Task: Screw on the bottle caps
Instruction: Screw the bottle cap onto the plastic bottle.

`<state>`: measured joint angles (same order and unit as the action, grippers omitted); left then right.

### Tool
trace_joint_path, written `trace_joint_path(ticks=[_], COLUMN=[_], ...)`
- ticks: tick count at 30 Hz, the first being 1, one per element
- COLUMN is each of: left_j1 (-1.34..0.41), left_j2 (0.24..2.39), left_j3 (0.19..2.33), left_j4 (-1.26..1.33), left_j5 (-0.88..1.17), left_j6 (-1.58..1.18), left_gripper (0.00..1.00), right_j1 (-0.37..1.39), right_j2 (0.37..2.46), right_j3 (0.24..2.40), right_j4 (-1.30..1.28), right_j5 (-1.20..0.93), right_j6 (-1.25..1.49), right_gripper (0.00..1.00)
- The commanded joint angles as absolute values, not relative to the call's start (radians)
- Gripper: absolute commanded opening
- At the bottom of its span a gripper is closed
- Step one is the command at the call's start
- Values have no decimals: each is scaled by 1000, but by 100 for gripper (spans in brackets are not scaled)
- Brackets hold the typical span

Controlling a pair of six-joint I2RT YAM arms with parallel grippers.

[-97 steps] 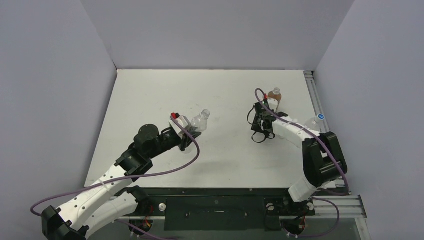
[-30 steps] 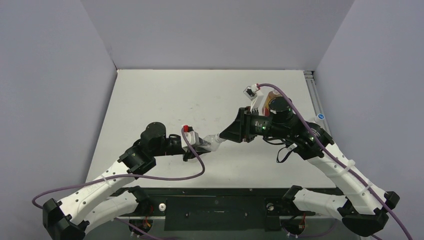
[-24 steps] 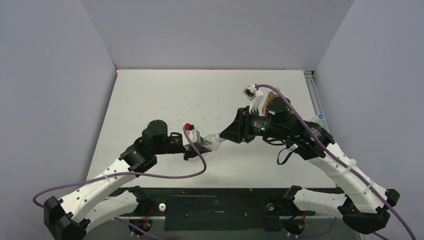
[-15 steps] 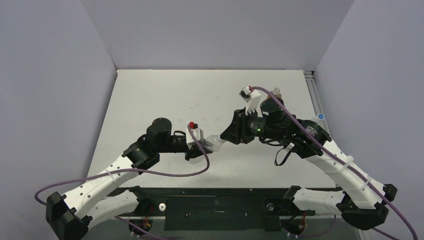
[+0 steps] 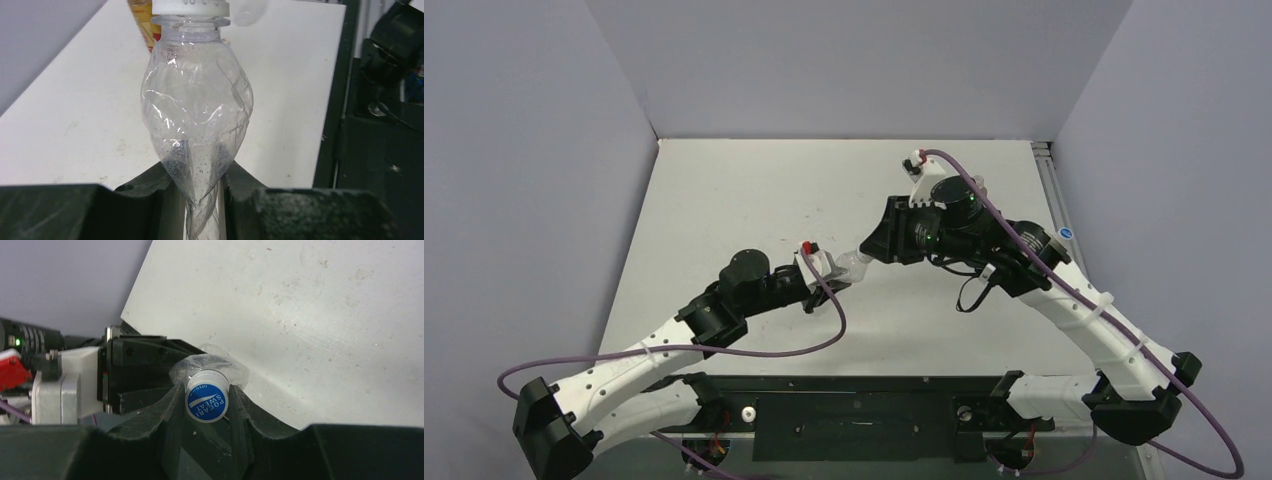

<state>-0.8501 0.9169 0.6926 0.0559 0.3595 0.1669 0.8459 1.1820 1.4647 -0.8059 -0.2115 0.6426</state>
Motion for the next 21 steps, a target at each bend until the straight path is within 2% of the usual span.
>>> trace_joint_path(ticks=[1, 6, 14, 18, 21], left_j1=[-894, -954, -1036, -1041, -1041], left_j2=[911, 945, 1054, 1083, 1103], left_j3=[734, 731, 722, 700, 693], left_j4=[380, 473, 642, 707, 706], left_j5=[146, -87, -307, -328, -309], left_j6=[214, 281, 370, 364, 355], left_gripper=[0, 0, 0, 0, 0], right_j1=[863, 827, 800, 805, 805], right_j2=[1298, 1350, 1453, 1479, 1493], right_j3=[1529, 1565, 1640, 1666, 1716], right_j4=[-837, -877, -907, -904, -938], right_j5=[-283, -227, -148, -116, -85], right_j6=[733, 798, 900, 933, 929], right_gripper=[3, 3, 4, 9, 18])
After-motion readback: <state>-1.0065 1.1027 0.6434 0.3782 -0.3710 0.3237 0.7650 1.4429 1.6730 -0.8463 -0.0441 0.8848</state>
